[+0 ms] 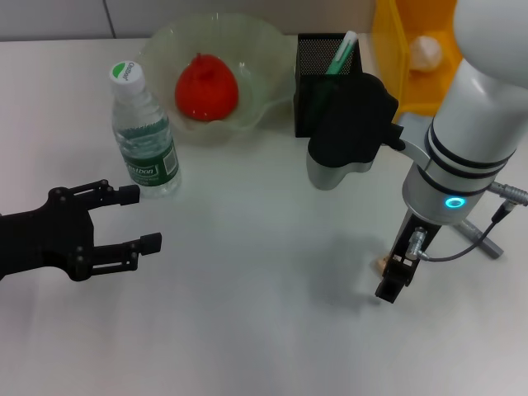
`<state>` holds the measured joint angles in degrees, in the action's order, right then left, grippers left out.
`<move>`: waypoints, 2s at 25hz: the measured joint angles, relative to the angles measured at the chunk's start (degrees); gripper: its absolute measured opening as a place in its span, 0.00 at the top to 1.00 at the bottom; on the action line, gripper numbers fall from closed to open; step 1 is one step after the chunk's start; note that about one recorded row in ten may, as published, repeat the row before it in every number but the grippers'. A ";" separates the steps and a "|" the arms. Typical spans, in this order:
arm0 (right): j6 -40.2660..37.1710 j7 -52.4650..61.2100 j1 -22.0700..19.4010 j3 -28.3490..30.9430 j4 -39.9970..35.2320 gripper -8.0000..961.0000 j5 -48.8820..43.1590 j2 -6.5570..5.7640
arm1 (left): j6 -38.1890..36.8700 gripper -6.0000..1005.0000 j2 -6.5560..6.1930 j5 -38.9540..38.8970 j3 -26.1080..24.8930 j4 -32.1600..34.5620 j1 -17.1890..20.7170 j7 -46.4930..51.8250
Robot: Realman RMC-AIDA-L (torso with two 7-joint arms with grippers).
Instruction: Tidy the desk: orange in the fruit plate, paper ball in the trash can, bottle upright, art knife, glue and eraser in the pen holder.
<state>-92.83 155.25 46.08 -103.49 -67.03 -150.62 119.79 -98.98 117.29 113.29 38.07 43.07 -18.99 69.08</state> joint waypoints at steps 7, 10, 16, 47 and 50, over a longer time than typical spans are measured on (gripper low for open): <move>1.72 -0.02 0.08 -0.75 1.47 0.27 0.07 0.00 | 0.02 0.20 0.05 0.00 0.08 0.00 0.00 0.00; 2.00 0.01 0.10 -0.76 1.56 0.27 0.11 0.00 | 0.02 0.20 0.06 0.00 0.08 0.00 0.00 0.01; 2.00 0.07 -0.03 -0.58 1.71 0.36 0.11 0.00 | -0.18 0.20 -0.02 0.00 0.08 0.00 0.37 0.39; 9.97 -3.63 1.95 22.92 -13.77 0.71 -8.58 -0.62 | 0.10 0.20 0.49 0.00 0.07 -0.50 -0.11 0.41; 15.25 -3.68 2.04 22.83 -13.25 0.70 -8.46 -0.56 | 0.10 0.20 0.53 0.00 0.08 -0.55 -0.12 0.42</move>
<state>-77.58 151.57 48.12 -80.66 -80.28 -159.08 119.24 -98.87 117.82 113.29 38.14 42.52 -19.10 69.50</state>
